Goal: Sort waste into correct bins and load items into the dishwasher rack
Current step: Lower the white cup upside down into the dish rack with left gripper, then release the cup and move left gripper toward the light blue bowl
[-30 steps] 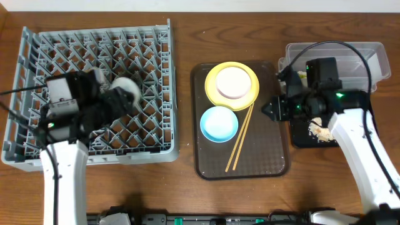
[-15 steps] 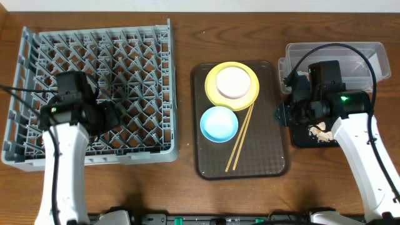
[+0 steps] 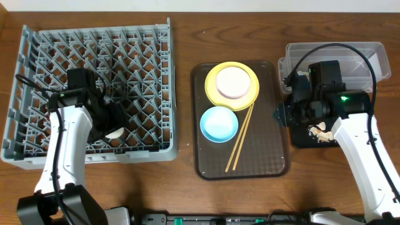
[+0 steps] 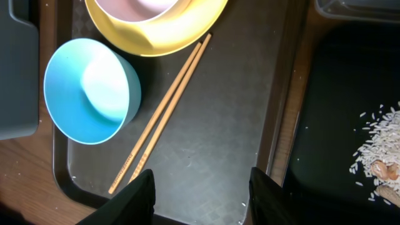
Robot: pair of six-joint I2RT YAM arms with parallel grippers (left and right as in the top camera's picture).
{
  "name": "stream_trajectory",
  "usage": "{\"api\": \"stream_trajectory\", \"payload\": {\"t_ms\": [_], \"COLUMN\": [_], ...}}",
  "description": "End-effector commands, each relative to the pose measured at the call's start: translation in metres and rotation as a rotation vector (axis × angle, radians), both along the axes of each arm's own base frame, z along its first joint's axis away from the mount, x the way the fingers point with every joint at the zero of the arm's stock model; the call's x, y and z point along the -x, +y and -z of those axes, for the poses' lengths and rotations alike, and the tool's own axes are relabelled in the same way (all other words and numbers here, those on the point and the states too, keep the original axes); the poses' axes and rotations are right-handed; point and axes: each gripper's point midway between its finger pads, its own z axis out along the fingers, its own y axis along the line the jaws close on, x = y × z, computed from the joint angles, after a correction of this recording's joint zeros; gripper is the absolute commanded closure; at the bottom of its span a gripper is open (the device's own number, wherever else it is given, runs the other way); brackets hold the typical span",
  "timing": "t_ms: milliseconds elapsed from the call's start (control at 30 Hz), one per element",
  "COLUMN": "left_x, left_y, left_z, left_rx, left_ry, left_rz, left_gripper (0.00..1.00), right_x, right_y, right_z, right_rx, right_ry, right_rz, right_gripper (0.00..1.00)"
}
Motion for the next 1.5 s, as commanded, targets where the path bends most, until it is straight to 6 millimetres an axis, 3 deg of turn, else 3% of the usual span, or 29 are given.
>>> {"api": "stream_trajectory", "payload": {"t_ms": [0,133,467,700,1000,1333,1467], "left_x": [-0.005,-0.003,0.012,0.005,-0.011,-0.011,-0.015], "left_y": [0.002,0.002,-0.019,-0.015,-0.003,-0.003,-0.003], "left_z": [0.001,-0.007,-0.012,-0.012,-0.015,-0.017,-0.036], "left_rx": [-0.005,-0.009,0.098,0.076,0.015,0.015,0.006], "left_ry": [-0.017,-0.038,-0.002,-0.028,-0.094,-0.095,-0.153], "left_rz": [0.014,0.014,0.026,0.025,0.019,0.020,0.022], "left_gripper": [0.34,0.49,0.57,0.31,0.16,0.19,0.19], "right_x": [-0.003,-0.003,-0.003,-0.001,0.001,0.002,0.001], "right_y": [0.000,0.000,0.000,0.000,0.000,-0.001,0.000], "right_z": [-0.007,-0.007,-0.007,-0.006,-0.005,-0.005,-0.005], "right_rx": [0.003,0.003,0.004,0.004,0.006,0.006,0.006], "right_ry": [-0.024,-0.024,-0.022,-0.016,-0.004,-0.003,-0.006], "right_rz": [-0.009,-0.009,-0.010,-0.009,-0.010,-0.009,-0.009], "right_gripper": [0.53,0.53,0.53,0.53,0.53,0.53,0.50]}}
